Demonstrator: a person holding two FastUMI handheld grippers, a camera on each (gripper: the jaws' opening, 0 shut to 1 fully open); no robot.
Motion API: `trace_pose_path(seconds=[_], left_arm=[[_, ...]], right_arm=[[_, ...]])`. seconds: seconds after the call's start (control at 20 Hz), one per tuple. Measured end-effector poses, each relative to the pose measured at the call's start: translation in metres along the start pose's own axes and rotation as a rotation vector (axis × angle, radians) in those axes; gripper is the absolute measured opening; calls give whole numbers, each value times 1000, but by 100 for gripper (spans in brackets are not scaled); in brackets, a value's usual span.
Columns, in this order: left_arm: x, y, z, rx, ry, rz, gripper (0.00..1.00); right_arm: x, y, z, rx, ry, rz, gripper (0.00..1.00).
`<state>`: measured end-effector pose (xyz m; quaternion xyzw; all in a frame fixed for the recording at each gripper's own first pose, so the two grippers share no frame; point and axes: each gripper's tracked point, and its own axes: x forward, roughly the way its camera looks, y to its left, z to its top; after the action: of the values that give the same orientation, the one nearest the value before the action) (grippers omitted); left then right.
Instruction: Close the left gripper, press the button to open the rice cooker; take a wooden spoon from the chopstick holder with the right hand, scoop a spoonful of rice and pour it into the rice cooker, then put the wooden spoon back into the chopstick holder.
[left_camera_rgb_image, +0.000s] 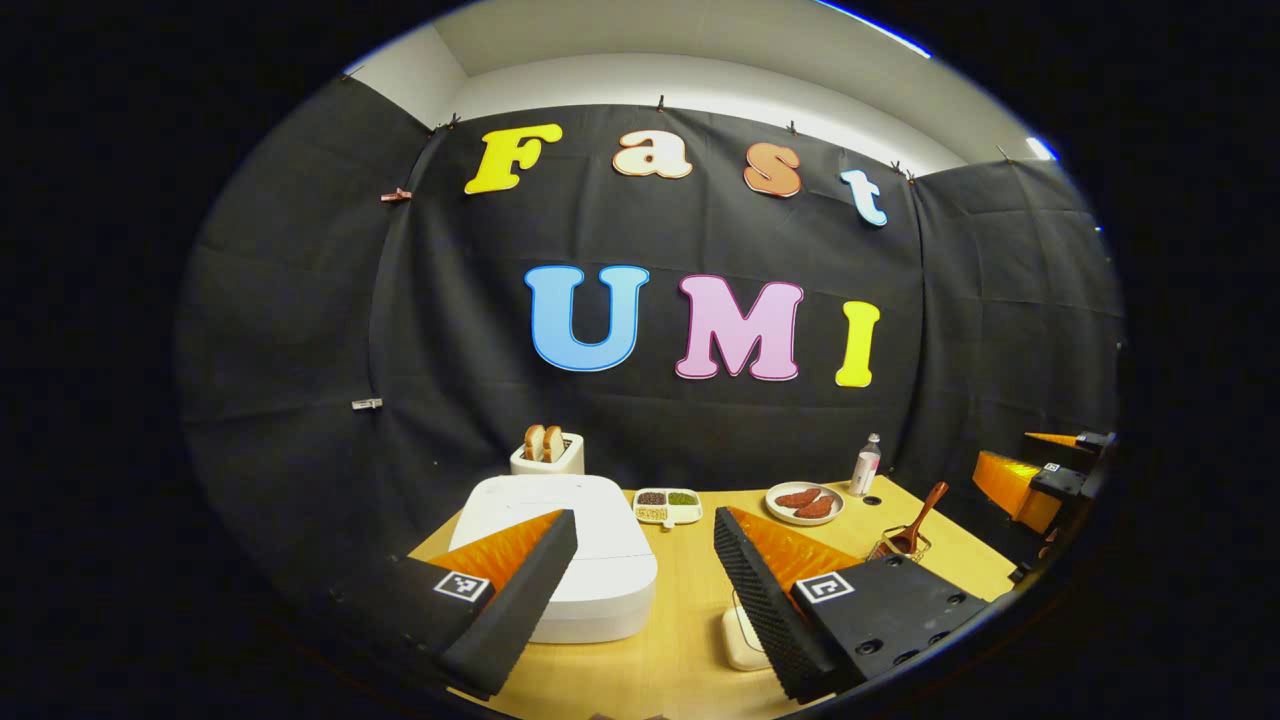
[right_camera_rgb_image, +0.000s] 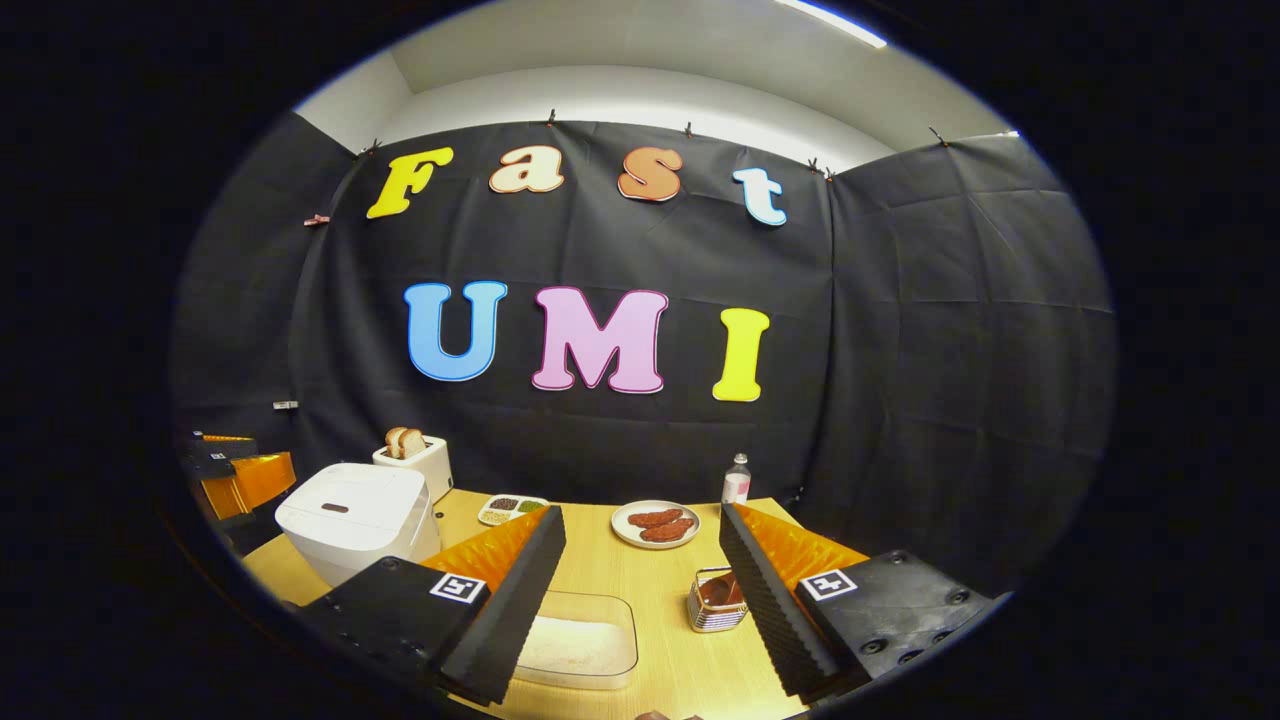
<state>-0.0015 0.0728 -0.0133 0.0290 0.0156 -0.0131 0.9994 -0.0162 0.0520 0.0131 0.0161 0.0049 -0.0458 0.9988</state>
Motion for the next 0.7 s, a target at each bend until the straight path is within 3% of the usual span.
trace_pose_path(seconds=[0.45, 0.7], left_arm=[[-14, 16, -25, -70, 25, -57, 95], [-15, 34, -37, -116, 42, 13, 95]], right_arm=[[-14, 19, 2, -33, 31, -34, 98], [0, 18, -3, -38, 53, 14, 98]])
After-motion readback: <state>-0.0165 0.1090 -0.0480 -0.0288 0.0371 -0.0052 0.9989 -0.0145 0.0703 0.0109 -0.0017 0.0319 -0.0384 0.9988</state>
